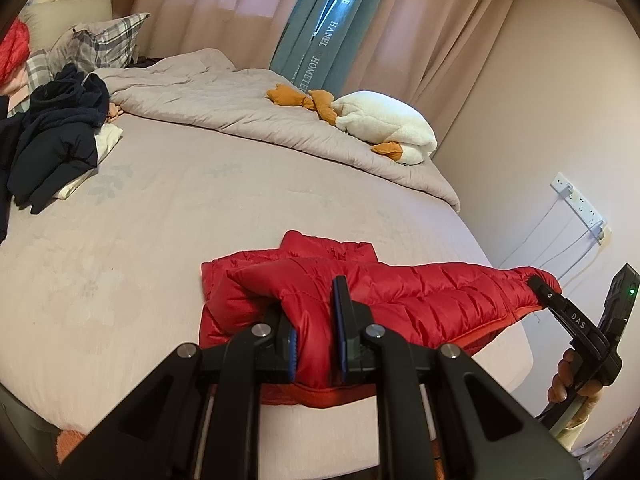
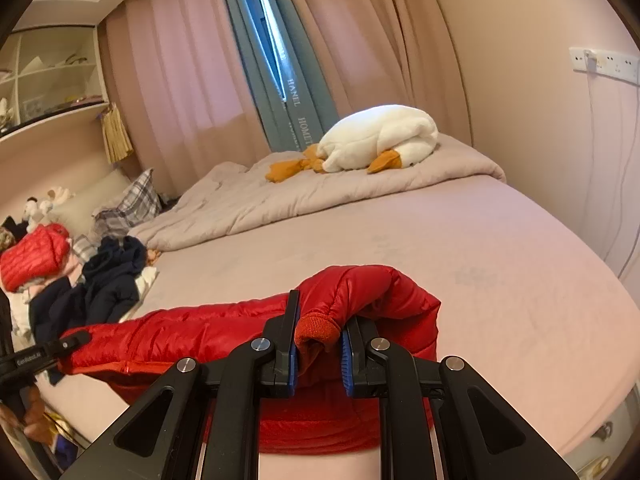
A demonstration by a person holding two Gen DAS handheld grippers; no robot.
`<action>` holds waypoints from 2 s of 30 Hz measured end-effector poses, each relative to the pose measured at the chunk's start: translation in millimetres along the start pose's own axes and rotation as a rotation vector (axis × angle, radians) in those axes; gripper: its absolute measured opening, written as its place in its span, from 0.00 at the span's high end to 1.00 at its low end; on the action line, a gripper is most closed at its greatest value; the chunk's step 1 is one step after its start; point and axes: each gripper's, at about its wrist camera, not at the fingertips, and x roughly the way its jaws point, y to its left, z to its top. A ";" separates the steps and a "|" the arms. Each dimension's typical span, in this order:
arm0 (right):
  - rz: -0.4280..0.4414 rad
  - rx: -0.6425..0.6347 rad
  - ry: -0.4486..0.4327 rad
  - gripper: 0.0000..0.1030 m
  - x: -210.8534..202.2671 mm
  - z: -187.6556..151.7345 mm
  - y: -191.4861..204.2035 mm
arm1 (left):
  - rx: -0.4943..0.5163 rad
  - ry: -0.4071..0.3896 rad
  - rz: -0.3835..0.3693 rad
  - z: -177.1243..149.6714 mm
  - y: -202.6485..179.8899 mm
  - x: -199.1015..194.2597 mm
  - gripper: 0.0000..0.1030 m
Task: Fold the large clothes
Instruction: 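Hold the folded hem above the jacket with both grippers, then lower the hem onto the jacket and open both grippers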
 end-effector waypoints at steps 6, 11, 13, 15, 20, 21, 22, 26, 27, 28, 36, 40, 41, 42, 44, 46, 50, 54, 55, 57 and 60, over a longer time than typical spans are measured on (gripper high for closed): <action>-0.001 0.011 -0.003 0.83 3.5 1.9 -3.0 | -0.002 -0.002 -0.013 7.4 -1.4 8.9 0.86; -0.009 -0.003 0.002 0.83 6.3 0.4 -1.9 | -0.016 0.008 -0.004 14.4 -1.9 15.7 0.86; -0.010 -0.002 0.001 0.83 7.4 2.1 -2.8 | -0.020 0.007 -0.005 16.9 -1.5 16.9 0.86; -0.012 -0.005 0.002 0.83 8.2 2.0 -2.5 | -0.018 0.015 -0.006 19.5 -1.0 18.7 0.86; -0.021 -0.013 0.001 0.83 8.3 3.7 1.1 | -0.028 0.009 -0.004 23.9 -0.8 23.1 0.86; -0.023 -0.013 0.000 0.83 8.8 4.1 0.1 | -0.027 0.009 -0.004 24.0 -0.9 24.5 0.86; -0.025 -0.016 -0.004 0.83 8.3 4.0 0.6 | -0.025 0.009 -0.003 24.0 -0.7 24.6 0.86; -0.025 -0.011 0.000 0.83 13.7 7.1 -0.4 | -0.025 0.019 0.003 27.7 -0.2 31.0 0.86; -0.026 -0.010 0.002 0.83 15.4 7.9 -0.2 | -0.027 0.021 0.006 29.2 -0.1 32.8 0.86; -0.029 -0.013 0.003 0.83 17.0 9.0 0.3 | -0.026 0.021 0.008 30.8 -0.1 34.3 0.86; -0.041 -0.038 0.042 0.83 38.7 19.4 2.4 | -0.034 0.053 0.034 42.5 6.8 58.6 0.86; -0.054 -0.057 0.076 0.83 51.8 22.8 2.3 | -0.038 0.081 0.052 50.0 8.4 74.2 0.86; -0.057 -0.056 0.088 0.83 56.9 25.1 1.3 | -0.041 0.089 0.054 53.2 9.8 80.4 0.86; -0.055 -0.057 0.098 0.83 61.0 26.7 0.1 | -0.039 0.101 0.055 56.3 11.5 88.5 0.86; -0.061 -0.068 0.126 0.83 73.2 30.6 -2.1 | -0.042 0.136 0.072 60.6 16.4 106.8 0.86; -0.067 -0.083 0.182 0.83 94.6 34.2 -3.7 | -0.051 0.184 0.106 64.0 21.9 129.2 0.85; -0.099 -0.070 0.313 0.83 147.0 35.0 -9.7 | -0.061 0.262 0.163 65.9 31.7 171.6 0.85; -0.141 -0.087 0.411 0.83 185.9 29.2 -11.8 | -0.062 0.322 0.216 63.2 40.5 207.5 0.85; -0.150 -0.087 0.434 0.83 194.7 27.7 -12.6 | -0.067 0.331 0.224 62.5 42.6 213.4 0.84; -0.170 -0.095 0.472 0.83 206.5 23.8 -13.0 | -0.064 0.355 0.241 59.6 48.0 229.4 0.84; -0.198 -0.098 0.524 0.83 224.2 15.5 -17.0 | -0.075 0.378 0.249 57.0 56.6 245.8 0.81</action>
